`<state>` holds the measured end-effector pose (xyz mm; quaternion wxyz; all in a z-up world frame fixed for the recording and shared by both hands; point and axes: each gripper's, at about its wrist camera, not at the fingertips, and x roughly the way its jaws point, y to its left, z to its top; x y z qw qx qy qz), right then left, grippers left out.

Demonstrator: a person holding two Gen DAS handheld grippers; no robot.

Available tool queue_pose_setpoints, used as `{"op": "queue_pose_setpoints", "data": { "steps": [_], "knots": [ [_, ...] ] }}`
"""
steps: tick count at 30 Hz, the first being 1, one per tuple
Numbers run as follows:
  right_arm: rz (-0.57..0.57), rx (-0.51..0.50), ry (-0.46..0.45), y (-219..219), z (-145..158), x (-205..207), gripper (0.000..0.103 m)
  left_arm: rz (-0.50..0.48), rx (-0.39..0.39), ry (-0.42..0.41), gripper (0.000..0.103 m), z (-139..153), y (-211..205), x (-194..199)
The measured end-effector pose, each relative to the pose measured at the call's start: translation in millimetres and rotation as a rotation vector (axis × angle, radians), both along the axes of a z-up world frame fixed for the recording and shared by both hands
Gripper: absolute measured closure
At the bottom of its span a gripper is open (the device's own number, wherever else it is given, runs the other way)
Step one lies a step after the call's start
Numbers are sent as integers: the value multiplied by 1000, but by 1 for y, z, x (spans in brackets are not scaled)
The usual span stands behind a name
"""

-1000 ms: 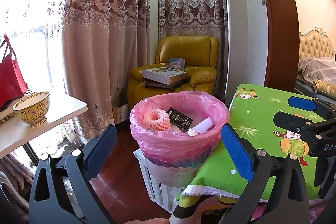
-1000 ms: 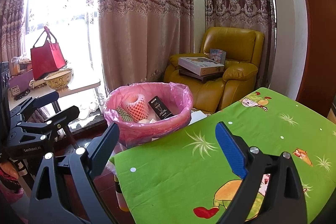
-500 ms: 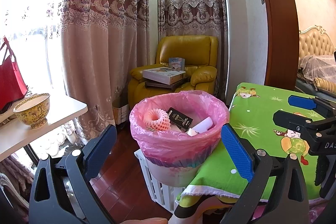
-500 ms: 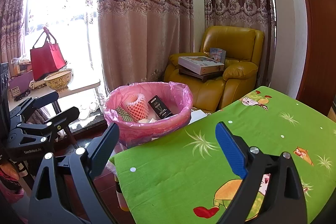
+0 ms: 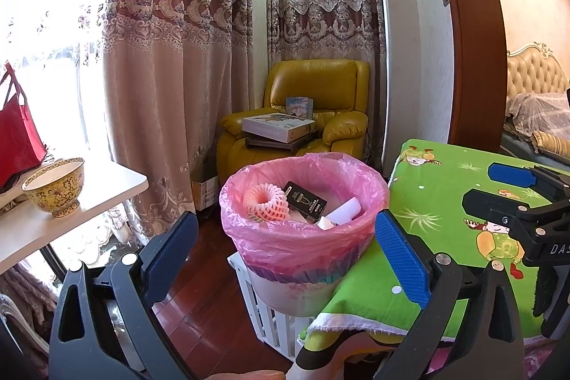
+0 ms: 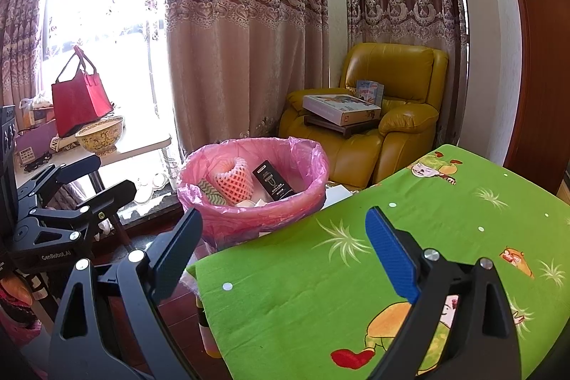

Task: Collect trash

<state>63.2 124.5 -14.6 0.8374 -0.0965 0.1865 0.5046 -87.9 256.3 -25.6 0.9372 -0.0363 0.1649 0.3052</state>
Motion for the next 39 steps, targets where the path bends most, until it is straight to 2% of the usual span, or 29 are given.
{"op": "queue_pose_setpoints", "data": {
  "steps": [17, 39],
  "knots": [
    [1, 0, 3, 1, -3, -3, 13, 3, 1, 1, 9, 0, 0, 0],
    [7, -1, 11, -3, -9, -11, 13, 75, -24, 32, 9, -5, 13, 3]
  ]
}}
